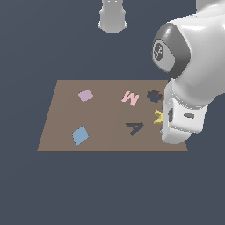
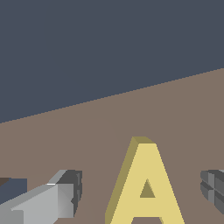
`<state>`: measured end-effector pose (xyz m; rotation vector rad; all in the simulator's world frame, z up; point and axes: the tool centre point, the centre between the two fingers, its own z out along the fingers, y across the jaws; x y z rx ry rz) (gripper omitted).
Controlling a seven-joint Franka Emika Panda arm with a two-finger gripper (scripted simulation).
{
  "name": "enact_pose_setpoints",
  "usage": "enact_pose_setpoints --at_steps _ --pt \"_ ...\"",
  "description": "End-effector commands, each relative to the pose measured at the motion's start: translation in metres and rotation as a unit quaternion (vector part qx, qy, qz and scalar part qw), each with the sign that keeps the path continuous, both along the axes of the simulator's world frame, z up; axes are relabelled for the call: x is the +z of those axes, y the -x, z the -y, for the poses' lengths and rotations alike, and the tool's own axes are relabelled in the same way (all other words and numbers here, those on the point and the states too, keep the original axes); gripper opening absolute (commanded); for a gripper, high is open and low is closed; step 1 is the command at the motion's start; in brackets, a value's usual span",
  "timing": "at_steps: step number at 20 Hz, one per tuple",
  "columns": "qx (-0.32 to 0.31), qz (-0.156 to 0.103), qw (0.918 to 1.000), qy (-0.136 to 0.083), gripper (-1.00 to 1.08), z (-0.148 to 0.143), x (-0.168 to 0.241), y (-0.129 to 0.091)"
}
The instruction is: Insert a designated object into the corresponding slot on a board.
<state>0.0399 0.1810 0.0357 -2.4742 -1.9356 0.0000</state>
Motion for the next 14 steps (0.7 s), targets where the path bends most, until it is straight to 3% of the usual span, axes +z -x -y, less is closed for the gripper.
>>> enact_pose_setpoints --at_steps 1,2,3,14 --pt "0.001 0.000 1.0000 0.000 1.00 -0.0001 -0.0054 0.0003" --pt "0.001 0.000 1.0000 0.000 1.00 0.0000 -0.0058 0.0003" --pt "0.001 0.000 1.0000 0.000 -1.00 0.0000 -0.0058 0.0003" --pt "0.001 0.000 1.0000 0.000 -1.00 0.0000 -0.0057 0.0003"
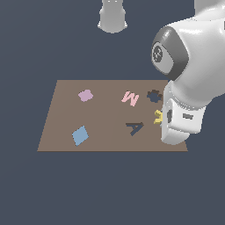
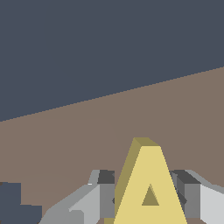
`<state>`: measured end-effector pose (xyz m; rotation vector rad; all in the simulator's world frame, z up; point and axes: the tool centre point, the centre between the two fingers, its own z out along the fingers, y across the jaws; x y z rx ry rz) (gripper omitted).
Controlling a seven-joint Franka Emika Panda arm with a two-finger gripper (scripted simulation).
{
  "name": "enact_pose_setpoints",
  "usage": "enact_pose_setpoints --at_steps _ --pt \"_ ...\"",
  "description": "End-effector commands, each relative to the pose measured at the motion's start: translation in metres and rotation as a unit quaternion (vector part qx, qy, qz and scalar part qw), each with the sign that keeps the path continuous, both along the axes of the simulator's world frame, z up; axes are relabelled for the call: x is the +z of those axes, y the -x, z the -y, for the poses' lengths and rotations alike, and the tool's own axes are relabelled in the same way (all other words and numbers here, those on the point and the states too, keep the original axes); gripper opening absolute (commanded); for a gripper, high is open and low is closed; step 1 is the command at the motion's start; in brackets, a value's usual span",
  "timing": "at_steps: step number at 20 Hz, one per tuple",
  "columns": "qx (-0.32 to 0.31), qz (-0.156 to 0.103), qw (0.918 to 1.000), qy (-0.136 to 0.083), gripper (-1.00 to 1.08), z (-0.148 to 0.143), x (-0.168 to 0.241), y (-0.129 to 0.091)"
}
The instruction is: Insert a designated object into the corresponding slot on a board.
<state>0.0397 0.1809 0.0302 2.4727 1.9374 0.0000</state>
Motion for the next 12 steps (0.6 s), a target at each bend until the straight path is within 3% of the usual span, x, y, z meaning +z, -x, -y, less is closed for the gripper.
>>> enact_pose_setpoints --at_steps 1,12 --pt "0.000 0.000 1.0000 0.000 -1.00 0.000 0.000 0.000" --pt "0.044 0.000 0.9990 0.000 -1.00 0.014 0.001 0.001"
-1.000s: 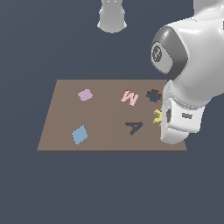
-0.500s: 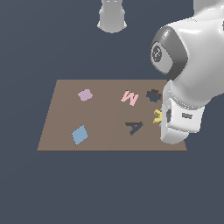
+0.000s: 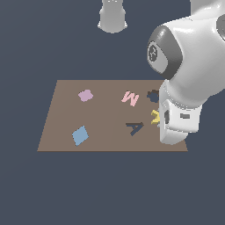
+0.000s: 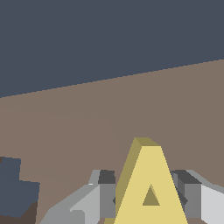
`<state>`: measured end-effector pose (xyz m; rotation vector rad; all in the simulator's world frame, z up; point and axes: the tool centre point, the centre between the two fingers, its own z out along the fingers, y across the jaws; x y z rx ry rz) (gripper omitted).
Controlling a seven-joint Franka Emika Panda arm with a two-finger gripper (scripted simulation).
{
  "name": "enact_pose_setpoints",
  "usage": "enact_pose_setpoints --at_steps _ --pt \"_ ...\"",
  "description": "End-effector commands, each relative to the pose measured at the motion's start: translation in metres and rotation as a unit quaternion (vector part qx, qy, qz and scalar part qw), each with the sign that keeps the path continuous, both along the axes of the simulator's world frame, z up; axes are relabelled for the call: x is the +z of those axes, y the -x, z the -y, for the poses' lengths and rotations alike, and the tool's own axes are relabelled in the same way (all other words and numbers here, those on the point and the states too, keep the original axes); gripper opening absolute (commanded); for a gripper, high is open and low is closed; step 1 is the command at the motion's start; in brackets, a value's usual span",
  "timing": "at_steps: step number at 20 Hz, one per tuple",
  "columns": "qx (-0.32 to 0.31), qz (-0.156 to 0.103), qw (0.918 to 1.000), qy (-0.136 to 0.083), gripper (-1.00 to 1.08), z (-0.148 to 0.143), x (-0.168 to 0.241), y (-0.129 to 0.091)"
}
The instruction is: Insert a designated object into the corresponding slot on a board.
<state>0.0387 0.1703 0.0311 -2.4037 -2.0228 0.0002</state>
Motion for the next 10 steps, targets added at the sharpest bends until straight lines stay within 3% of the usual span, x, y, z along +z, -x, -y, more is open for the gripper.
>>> enact_pose_setpoints --at_steps 1,10 --pt "0.017 0.000 0.9999 0.000 -1.00 0.006 0.001 0.000" --pt "0.111 0.000 0.9939 0.000 -1.00 0.036 0.004 -0.004"
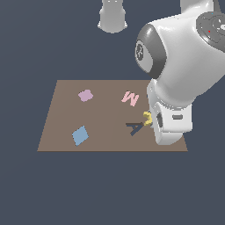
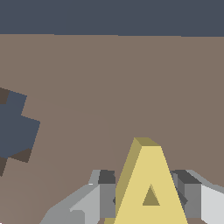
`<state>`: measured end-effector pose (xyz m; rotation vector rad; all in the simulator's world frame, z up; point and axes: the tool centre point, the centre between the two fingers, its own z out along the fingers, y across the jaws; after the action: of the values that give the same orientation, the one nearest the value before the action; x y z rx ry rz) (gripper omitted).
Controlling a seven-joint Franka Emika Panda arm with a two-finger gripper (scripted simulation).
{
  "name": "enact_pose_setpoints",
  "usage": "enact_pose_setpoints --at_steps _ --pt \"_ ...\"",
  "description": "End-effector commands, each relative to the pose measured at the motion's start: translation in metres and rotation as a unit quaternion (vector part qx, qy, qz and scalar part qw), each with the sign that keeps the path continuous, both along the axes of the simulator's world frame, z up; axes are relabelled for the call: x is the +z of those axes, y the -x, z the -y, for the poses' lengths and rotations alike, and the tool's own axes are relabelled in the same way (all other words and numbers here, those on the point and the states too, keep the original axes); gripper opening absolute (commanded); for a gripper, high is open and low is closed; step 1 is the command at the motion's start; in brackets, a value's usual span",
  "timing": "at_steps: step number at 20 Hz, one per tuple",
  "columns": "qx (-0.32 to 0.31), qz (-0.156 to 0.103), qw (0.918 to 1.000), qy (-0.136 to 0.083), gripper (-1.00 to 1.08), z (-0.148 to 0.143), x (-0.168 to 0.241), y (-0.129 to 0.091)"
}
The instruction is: Insert a designated object into the corresponding slot on a board.
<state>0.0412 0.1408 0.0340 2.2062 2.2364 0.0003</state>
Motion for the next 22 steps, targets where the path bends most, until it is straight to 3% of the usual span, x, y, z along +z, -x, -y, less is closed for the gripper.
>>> enact_pose_setpoints --at_steps 1,11,22 --pt "0.032 0.000 0.9995 0.000 -1.00 0.010 0.001 -0.002" --pt "0.140 0.000 0.9902 0.000 -1.00 0.043 0.005 -0.015" --pt "0.193 0.000 0.9813 0.000 -1.00 0.057 0.006 -0.025"
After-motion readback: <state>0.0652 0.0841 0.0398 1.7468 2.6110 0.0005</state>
